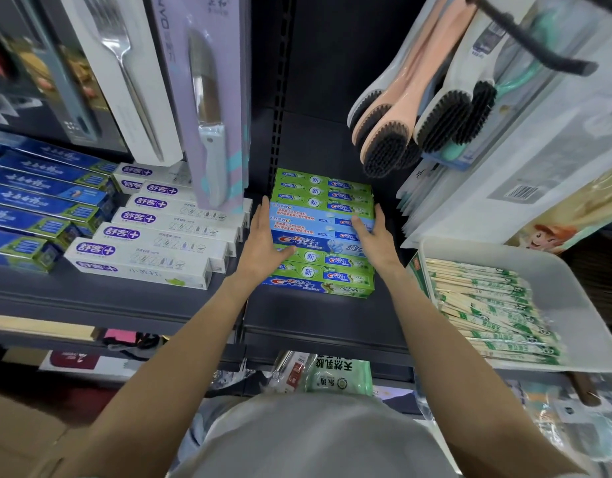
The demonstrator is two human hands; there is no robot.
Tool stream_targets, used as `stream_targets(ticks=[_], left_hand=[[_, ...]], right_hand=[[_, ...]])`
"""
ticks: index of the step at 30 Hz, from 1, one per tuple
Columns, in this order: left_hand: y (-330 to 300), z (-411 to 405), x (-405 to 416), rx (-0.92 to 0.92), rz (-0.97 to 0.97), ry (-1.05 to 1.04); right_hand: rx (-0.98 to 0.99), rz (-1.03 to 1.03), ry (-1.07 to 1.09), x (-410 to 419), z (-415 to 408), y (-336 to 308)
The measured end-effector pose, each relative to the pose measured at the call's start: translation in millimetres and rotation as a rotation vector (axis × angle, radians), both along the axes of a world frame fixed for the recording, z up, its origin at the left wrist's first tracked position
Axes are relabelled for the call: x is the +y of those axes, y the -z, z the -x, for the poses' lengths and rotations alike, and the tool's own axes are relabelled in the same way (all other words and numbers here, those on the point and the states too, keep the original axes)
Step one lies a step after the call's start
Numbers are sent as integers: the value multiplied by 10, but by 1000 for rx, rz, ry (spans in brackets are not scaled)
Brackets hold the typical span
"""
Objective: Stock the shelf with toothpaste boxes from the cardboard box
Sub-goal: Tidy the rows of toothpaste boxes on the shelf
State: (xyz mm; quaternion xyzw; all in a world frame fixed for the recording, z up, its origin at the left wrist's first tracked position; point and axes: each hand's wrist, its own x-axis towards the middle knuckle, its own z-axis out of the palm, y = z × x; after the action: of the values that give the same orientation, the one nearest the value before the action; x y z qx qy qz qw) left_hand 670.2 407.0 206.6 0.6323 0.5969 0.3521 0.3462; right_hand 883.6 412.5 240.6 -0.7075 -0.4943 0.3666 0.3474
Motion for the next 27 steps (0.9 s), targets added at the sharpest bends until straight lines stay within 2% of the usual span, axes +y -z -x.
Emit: stream_targets(ticks=[4, 10, 17, 27], left_hand=[[169, 102, -193, -64, 80, -32], [270, 147, -359, -149, 203, 66], [154, 125, -310, -210, 142, 205], [159, 223, -230, -206, 116, 205]], right_hand=[[-26, -47, 69, -521, -31, 217], [88, -44, -58, -767, 17, 371], [72, -62, -13, -709, 59, 387], [99, -70, -23, -681, 116, 358]])
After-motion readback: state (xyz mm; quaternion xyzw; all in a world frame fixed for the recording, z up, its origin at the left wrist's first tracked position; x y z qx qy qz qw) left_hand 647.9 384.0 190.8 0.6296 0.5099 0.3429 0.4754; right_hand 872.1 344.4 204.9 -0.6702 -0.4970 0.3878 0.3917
